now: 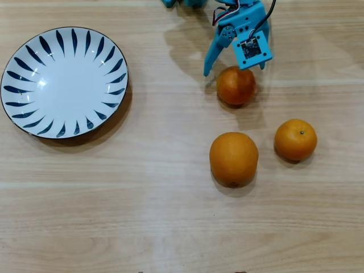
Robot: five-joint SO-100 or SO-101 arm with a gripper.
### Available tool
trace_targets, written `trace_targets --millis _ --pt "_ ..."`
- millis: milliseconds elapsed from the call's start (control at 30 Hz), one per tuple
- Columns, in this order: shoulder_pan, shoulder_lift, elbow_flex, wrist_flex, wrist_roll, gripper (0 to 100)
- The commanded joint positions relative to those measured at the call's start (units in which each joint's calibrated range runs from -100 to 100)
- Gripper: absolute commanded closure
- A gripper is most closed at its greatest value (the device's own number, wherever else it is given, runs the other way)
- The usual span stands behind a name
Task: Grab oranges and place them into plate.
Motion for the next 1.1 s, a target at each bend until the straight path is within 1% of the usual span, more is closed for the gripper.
trace_targets --millis 0,200,300,467,667,700,767,867,1067 --pt "0.4 4.1 -2.2 -1.6 0.2 53" --pt "0.2 9.1 -2.8 -7.0 0.2 53" --pt "0.3 9.4 -3.1 -7.5 0.2 53" --pt "0.9 9.6 -4.1 -7.6 2.2 53" --pt "1.2 9.6 -4.7 -7.6 2.3 53" --pt "1.2 9.6 -4.7 -7.6 2.3 54" --pt "1.1 9.6 -4.7 -7.6 2.3 61" --pt "1.1 9.5 -4.7 -7.6 2.3 67" --pt "0.9 9.3 -4.7 -7.6 2.3 68"
